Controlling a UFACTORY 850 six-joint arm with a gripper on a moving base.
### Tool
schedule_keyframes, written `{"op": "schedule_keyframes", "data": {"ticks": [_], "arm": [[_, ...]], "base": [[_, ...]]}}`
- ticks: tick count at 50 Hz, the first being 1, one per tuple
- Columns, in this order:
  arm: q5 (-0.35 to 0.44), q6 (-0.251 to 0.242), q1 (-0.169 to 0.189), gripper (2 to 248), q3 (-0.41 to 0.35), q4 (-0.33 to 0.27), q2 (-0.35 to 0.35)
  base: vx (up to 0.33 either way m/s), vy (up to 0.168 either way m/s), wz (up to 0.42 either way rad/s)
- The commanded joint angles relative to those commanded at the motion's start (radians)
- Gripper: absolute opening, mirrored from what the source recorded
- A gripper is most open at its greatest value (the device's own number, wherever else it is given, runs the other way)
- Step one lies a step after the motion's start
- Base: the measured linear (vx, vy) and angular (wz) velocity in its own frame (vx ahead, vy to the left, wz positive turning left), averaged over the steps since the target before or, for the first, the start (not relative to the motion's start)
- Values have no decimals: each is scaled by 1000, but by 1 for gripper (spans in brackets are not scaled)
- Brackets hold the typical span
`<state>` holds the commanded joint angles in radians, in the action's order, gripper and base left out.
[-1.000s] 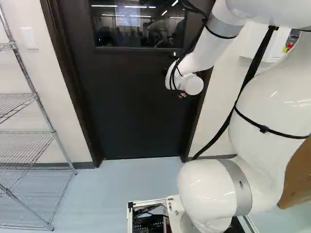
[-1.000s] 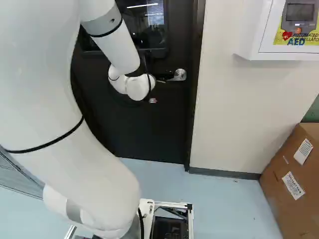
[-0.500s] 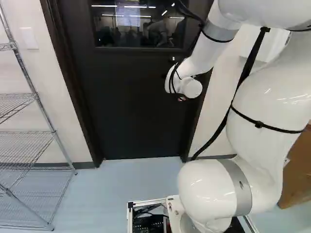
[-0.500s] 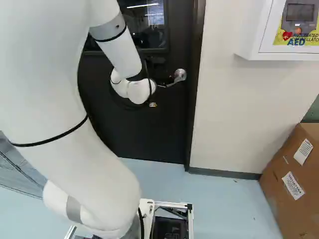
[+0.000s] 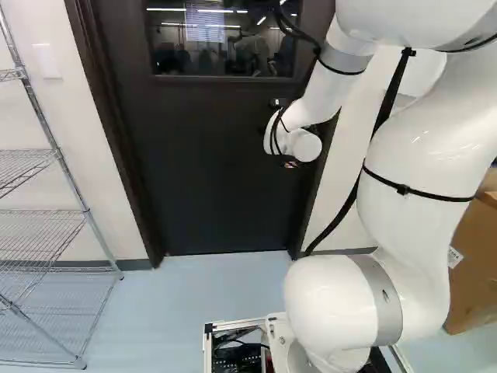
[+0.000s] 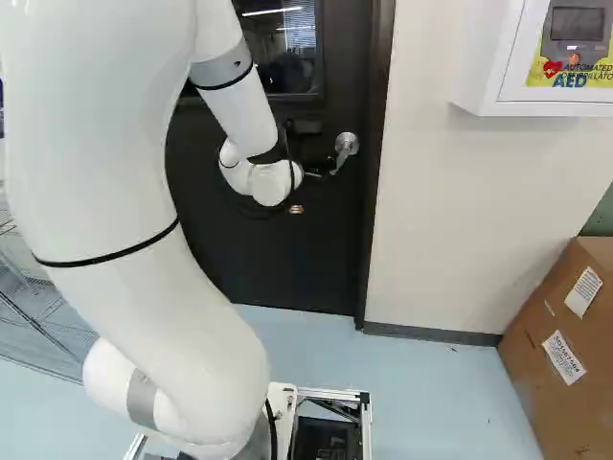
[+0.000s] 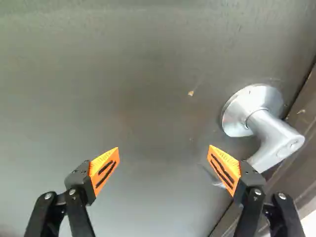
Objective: Open the door and move inside
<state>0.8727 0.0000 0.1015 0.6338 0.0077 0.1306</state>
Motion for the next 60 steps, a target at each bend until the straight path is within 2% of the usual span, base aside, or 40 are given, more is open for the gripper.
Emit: {"op": "schedule_keyframes", "data": {"ticks": [20, 47, 60], "arm": [[0, 0, 0, 247, 16, 0, 59], [0, 0, -16, 247, 104, 0, 193], [0, 0, -18, 247, 113, 0, 212]], "base": [[0, 0, 0], [0, 0, 0], [0, 0, 0]]}}
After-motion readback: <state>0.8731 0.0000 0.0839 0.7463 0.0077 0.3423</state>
